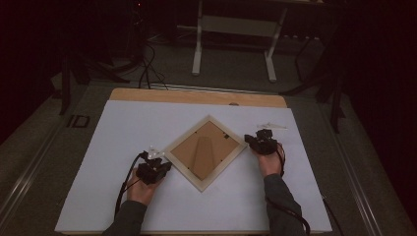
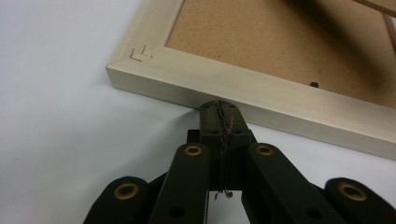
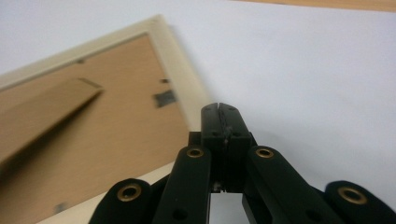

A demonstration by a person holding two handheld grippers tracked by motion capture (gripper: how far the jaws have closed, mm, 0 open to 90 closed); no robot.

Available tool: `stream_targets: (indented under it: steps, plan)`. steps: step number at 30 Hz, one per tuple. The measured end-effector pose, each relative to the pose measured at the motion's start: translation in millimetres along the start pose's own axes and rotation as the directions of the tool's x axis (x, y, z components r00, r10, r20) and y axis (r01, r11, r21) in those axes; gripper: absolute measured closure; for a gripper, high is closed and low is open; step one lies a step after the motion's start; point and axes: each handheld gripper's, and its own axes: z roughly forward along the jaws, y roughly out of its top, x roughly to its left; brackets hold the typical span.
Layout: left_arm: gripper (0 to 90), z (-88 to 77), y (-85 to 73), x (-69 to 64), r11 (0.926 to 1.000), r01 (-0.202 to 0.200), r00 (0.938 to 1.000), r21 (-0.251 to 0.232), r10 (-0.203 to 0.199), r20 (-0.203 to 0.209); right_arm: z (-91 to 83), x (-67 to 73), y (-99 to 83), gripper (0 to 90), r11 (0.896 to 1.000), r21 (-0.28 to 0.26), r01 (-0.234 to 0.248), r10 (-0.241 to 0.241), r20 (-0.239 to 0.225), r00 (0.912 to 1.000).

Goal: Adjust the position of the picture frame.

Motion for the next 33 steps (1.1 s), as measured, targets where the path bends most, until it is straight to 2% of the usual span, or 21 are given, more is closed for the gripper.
stream_targets:
  steps: [6,11,14,17,23,33]
  plan:
    - [90.0,0.2,-0.2,-0.5,1.0000,0.003,1.0000,-0.002,-0.003,-0.002,12.0,-10.9,0.0,89.9,0.999,0.032,-0.030,0.028,0.057,0.9980]
    - [90.0,0.3,0.0,-0.6,1.0000,0.009,1.0000,0.000,-0.009,-0.001,20.5,-12.1,-3.3,90.0,0.997,0.082,-0.011,0.005,0.070,0.9975]
    - [90.0,0.1,0.0,-0.9,1.0000,0.006,1.0000,0.004,-0.006,0.002,22.0,-12.9,-1.7,90.0,0.995,0.100,-0.017,0.010,0.072,0.9974]
    - [90.0,0.0,0.2,-1.5,1.0000,0.006,1.0000,0.006,-0.006,0.003,23.6,-11.7,0.5,90.0,0.990,0.139,0.020,-0.031,0.080,0.9963]
    - [90.0,0.3,0.5,-2.8,1.0000,0.004,1.0000,0.008,-0.004,-0.004,27.9,-8.8,-2.7,90.0,0.985,0.171,0.040,-0.048,0.046,0.9978]
    - [90.0,0.2,0.6,-4.3,0.9999,-0.002,0.9999,0.011,0.002,-0.013,25.7,-7.5,-9.0,90.0,0.989,0.148,0.021,-0.024,0.015,0.9996]
